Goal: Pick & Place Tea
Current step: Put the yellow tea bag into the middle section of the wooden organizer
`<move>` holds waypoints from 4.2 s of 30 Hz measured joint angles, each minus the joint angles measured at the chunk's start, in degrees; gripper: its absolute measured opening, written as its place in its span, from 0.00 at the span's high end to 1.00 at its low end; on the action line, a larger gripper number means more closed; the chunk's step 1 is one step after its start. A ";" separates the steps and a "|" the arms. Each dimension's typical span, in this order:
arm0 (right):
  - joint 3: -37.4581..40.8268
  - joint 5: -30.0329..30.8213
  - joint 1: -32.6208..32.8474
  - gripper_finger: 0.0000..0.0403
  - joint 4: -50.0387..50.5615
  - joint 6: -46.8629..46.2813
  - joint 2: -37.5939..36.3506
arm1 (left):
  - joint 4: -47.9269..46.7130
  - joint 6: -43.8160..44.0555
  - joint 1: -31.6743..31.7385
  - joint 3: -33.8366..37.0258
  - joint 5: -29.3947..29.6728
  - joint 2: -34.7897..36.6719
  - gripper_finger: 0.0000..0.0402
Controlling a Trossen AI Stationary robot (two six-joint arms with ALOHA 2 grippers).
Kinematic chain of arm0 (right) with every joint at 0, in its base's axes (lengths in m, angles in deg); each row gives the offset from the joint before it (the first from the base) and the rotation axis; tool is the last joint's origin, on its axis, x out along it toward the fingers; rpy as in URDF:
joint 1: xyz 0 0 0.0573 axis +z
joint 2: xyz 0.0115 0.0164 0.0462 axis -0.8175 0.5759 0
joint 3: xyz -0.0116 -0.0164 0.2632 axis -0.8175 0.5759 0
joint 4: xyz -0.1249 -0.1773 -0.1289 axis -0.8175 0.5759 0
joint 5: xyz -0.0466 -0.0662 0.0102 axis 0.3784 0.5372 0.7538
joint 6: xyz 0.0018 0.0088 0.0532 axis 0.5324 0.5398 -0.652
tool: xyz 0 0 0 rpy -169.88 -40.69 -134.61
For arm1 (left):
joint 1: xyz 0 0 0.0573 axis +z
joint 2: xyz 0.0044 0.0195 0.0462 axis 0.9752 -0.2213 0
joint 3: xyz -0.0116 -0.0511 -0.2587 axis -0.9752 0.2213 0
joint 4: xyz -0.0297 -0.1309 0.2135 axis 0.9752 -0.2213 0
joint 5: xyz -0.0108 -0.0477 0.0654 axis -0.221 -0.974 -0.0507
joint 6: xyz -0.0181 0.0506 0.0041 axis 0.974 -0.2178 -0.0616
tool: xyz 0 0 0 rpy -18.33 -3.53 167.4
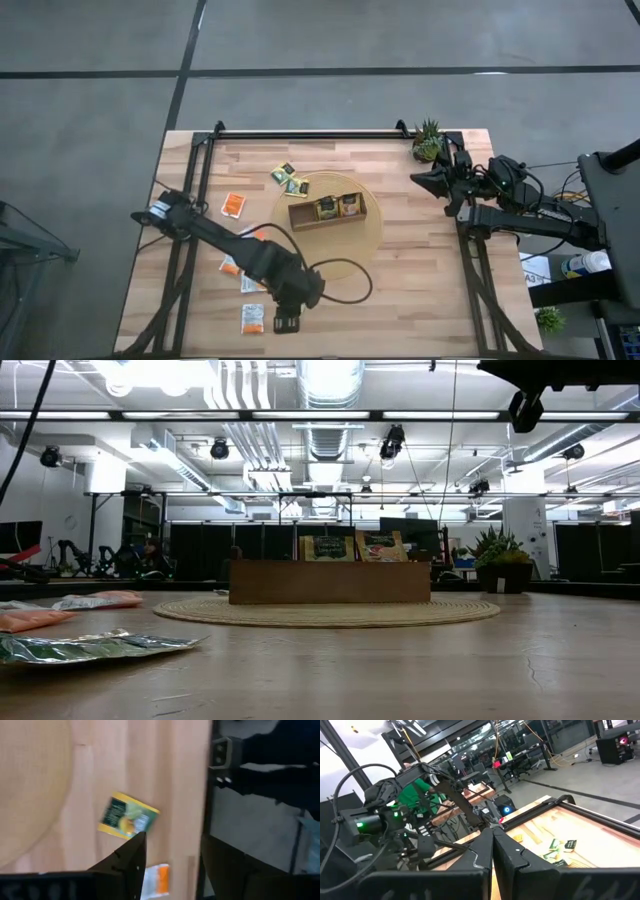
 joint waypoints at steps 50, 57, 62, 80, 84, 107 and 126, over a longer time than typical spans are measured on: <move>0.00 -0.47 0.01 0.98 1.68 4.30 0.00 | 16.89 18.29 -4.13 21.93 15.80 -4.63 0.55; 0.00 -0.47 0.02 0.98 2.94 4.33 -0.01 | 19.67 18.38 -3.70 25.55 15.44 -4.63 0.55; 0.00 -0.45 0.00 0.98 2.95 4.61 0.00 | 21.73 17.48 -3.11 26.98 15.40 -4.63 0.55; 0.00 0.17 0.00 0.98 2.84 4.76 0.00 | 23.53 12.02 -1.79 30.03 11.12 -4.44 0.96; 0.00 0.16 0.00 0.98 2.84 4.74 0.00 | 24.03 11.69 -1.76 29.59 10.31 -4.52 0.99; 0.00 0.03 0.00 0.98 2.86 4.79 0.00 | 12.55 12.42 -1.31 17.02 12.56 -4.58 1.00; 0.00 -2.88 0.02 0.98 2.93 4.57 0.00 | 10.10 11.06 1.25 14.58 14.54 -4.19 1.00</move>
